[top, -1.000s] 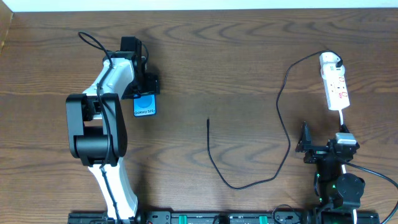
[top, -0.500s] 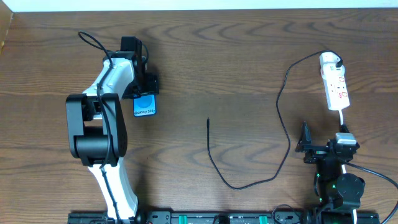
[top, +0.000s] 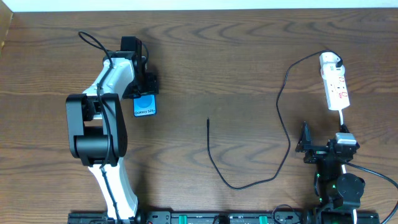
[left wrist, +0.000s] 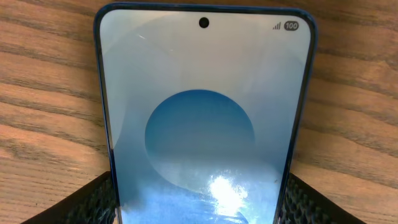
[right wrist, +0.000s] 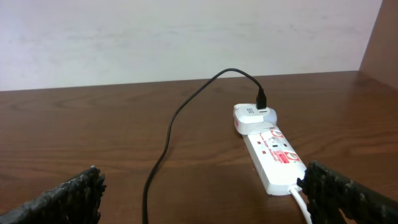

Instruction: Plug charger to phone and switch on socket

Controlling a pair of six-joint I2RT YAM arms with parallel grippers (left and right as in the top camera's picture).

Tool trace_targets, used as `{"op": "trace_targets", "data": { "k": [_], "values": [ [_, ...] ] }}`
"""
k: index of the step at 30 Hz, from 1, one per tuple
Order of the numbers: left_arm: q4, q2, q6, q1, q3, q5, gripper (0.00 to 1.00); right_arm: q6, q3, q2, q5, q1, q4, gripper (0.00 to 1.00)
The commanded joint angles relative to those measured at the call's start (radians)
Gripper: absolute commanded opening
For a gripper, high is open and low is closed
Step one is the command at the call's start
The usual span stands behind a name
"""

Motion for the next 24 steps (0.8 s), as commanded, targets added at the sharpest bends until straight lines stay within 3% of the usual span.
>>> {"op": "trace_targets", "data": {
  "k": [1, 5, 9, 24],
  "values": [
    [-0.006, 0.061, -0.006, 0.005, -0.009, -0.001, 0.5, -0.014, -0.001, -0.006, 0.008, 0.004, -0.005, 0.99],
    [-0.006, 0.061, -0.006, 0.005, -0.009, -0.001, 0.33, -0.014, -0.001, -0.006, 0.008, 0.004, -0.005, 0.99],
    [-0.006, 0.061, -0.006, 0.005, -0.009, -0.001, 0.09, -0.014, -0.001, -0.006, 0.009, 0.004, -0.005, 0.99],
    [-0.056, 0.048, -0.005, 0.005, 0.032, -0.001, 0.07, -0.014, -0.001, -0.006, 0.008, 0.004, -0.005, 0.99]
  ]
}}
